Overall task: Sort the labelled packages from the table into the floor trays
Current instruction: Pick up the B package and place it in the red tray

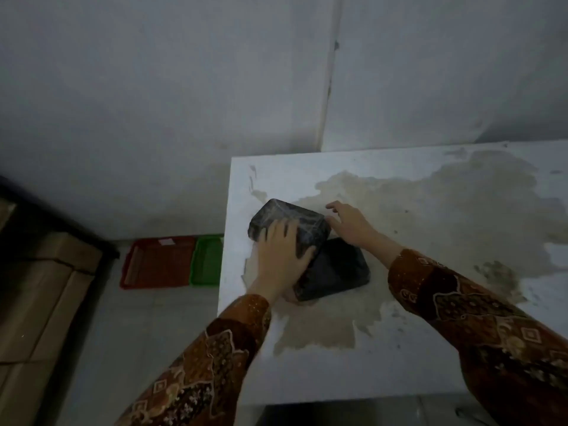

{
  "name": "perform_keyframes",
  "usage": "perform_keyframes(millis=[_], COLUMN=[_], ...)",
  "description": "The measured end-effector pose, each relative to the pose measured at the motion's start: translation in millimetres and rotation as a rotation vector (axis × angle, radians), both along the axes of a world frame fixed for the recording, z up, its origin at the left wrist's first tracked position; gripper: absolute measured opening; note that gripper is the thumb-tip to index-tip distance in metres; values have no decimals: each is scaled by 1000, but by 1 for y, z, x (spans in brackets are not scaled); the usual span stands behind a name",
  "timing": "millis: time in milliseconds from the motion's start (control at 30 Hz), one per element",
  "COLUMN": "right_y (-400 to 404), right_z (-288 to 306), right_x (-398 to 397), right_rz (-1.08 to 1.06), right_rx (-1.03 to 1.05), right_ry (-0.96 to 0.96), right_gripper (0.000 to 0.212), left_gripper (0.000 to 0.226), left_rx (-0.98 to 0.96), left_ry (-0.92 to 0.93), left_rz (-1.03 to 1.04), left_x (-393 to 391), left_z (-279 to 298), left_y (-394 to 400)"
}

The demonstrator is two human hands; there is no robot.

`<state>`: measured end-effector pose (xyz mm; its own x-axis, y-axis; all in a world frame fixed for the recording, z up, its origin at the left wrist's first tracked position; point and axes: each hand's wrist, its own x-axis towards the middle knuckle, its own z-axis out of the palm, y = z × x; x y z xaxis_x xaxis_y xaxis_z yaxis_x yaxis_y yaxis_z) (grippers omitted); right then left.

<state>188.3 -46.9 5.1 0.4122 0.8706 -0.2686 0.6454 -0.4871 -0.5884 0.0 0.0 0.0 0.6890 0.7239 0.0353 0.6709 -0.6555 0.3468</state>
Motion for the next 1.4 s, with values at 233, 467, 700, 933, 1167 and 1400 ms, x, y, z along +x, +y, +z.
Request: perform_keyframes(millis=[233,467,700,933,1167,1400], right_y=[22,40,55,61,19,-5], right_z=[-8,22,59,75,53,56], right_x=[1,6,-9,-16,8,-2], right_rz=[-151,-272,-124,-30,-285,-325], right_rx=[-39,245,431,561,369,371], right_ry=[325,545,484,250,384,621], right_gripper=[38,20,28,45,72,42], left_gripper=[73,49,37,44,28,48], left_rx=[-122,-348,-438,-550,-892,-1172], left_ry=[96,-414,-637,-789,-1004,-1112], left_rz=[51,89,178,295,355,561], left_x=[25,15,8,13,5,5], left_z=[-19,24,63,69,70,62], left_y=[-3,36,65,65,66,55])
